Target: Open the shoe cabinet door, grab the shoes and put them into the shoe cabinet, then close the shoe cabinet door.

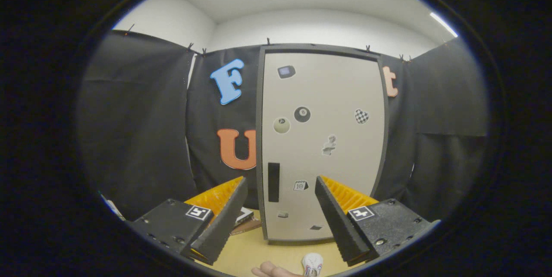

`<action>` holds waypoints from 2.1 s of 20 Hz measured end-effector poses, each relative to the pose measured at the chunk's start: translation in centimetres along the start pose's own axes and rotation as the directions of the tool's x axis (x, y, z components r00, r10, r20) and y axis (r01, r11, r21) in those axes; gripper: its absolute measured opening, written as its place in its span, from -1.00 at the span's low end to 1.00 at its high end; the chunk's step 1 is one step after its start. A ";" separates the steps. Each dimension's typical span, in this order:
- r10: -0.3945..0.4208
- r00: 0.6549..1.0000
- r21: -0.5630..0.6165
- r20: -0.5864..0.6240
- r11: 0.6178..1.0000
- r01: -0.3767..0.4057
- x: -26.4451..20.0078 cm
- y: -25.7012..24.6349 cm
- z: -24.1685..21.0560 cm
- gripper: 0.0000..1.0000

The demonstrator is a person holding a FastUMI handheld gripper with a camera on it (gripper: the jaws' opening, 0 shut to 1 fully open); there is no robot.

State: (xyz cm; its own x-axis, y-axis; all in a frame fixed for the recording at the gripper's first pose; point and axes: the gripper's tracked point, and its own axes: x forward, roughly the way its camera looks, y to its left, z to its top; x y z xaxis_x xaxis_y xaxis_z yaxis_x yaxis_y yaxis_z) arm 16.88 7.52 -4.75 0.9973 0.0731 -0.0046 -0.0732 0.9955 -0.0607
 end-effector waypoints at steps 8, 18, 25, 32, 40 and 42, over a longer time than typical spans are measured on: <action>0.031 0.999 -0.017 -0.030 0.999 -0.031 13.0 0.4 -5.4 1.00; 0.058 0.994 0.040 -0.090 0.998 -0.054 17.9 1.0 -8.3 0.18; 0.028 0.994 0.005 -0.103 1.000 -0.028 18.1 1.2 -8.5 -0.30; 0.037 0.994 -0.009 -0.104 0.999 -0.038 16.4 1.2 -8.4 -0.39; 0.114 0.990 -0.008 -0.082 0.993 -0.115 12.7 1.0 -8.5 -0.41; 0.147 0.986 -0.018 -0.077 0.989 -0.148 11.4 0.5 -8.6 -0.41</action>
State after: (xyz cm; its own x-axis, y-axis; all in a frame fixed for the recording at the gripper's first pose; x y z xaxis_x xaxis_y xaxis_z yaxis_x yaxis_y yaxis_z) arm 28.17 8.37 -13.39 0.9728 0.2134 -0.0901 -0.2205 0.9723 -0.0777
